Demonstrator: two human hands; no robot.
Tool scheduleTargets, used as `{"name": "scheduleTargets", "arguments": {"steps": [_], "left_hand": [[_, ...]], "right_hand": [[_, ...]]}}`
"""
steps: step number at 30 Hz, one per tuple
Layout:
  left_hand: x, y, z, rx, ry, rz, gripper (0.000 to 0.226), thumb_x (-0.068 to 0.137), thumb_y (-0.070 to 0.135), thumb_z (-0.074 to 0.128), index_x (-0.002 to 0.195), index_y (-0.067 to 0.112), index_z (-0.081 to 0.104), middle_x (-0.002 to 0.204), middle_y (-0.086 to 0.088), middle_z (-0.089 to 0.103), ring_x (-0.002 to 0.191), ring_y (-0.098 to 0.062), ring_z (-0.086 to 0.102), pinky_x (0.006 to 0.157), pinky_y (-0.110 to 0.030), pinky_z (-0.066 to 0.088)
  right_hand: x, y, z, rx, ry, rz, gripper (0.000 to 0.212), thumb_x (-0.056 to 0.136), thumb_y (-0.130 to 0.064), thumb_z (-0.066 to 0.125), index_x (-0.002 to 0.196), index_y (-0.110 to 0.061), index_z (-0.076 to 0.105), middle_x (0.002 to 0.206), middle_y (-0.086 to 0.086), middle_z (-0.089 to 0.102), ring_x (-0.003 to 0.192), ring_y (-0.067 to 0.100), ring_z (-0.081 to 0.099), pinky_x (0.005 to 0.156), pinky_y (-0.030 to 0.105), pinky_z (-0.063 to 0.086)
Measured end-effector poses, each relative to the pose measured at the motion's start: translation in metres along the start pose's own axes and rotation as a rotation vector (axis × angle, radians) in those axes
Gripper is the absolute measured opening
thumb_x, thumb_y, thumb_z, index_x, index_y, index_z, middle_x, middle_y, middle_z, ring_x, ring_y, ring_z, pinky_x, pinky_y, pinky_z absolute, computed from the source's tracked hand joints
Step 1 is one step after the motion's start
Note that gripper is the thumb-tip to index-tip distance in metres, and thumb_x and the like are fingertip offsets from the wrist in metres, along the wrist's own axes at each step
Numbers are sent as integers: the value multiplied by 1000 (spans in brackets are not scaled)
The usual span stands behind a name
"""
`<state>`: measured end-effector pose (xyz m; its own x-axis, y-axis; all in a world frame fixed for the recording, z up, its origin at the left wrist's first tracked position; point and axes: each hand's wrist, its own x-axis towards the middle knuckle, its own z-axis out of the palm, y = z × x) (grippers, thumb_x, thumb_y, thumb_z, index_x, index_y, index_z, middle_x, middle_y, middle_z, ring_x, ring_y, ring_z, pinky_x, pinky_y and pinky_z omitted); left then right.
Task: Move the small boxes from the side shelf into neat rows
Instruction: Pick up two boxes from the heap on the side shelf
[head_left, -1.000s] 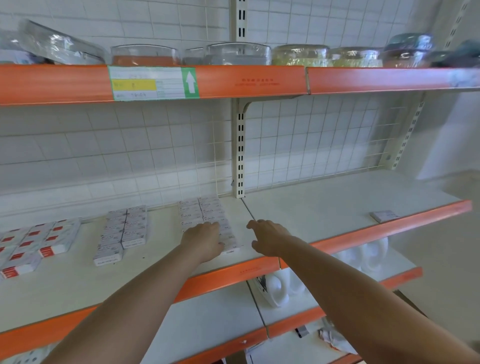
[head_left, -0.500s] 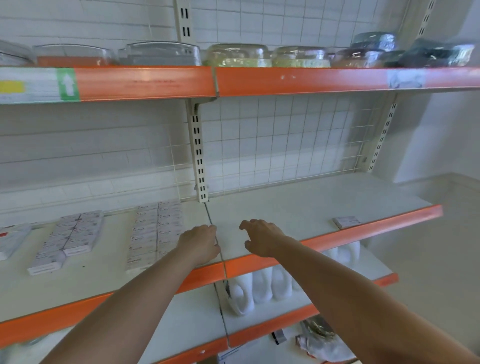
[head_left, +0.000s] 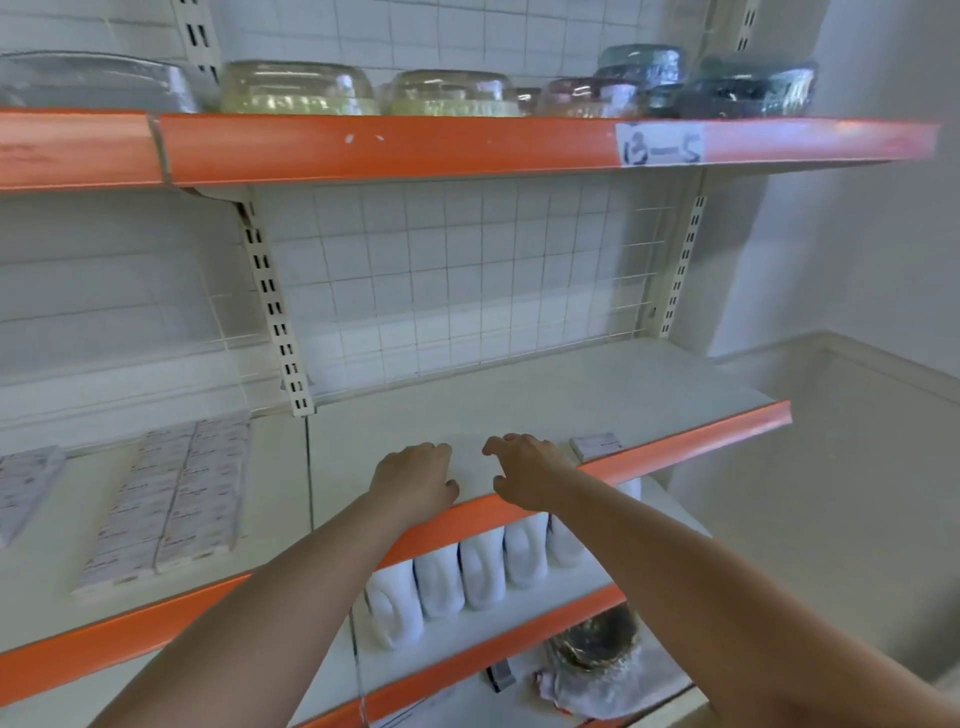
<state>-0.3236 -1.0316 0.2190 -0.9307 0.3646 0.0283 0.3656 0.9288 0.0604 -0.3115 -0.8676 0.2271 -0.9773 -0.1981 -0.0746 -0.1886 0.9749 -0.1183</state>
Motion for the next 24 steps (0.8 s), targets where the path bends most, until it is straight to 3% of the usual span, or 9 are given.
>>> {"name": "scheduleTargets", "arguments": {"steps": [11, 24], "left_hand": [[75, 54, 15, -43, -26, 161, 33, 94, 34, 46, 117, 12, 51, 121, -4, 56, 107, -24, 55, 78, -32, 40], [143, 99, 31, -70, -93, 312, 34, 91, 30, 46, 119, 13, 51, 126, -4, 54, 112, -26, 53, 85, -31, 40]], "right_hand": [[7, 75, 1, 33, -15, 174, 50, 94, -21, 47, 143, -20, 37, 133, 6, 49, 124, 25, 45, 97, 35, 38], [15, 138, 5, 96, 20, 364, 62, 84, -53, 59, 137, -24, 46, 129, 1, 53, 121, 23, 49, 95, 34, 41]]}}
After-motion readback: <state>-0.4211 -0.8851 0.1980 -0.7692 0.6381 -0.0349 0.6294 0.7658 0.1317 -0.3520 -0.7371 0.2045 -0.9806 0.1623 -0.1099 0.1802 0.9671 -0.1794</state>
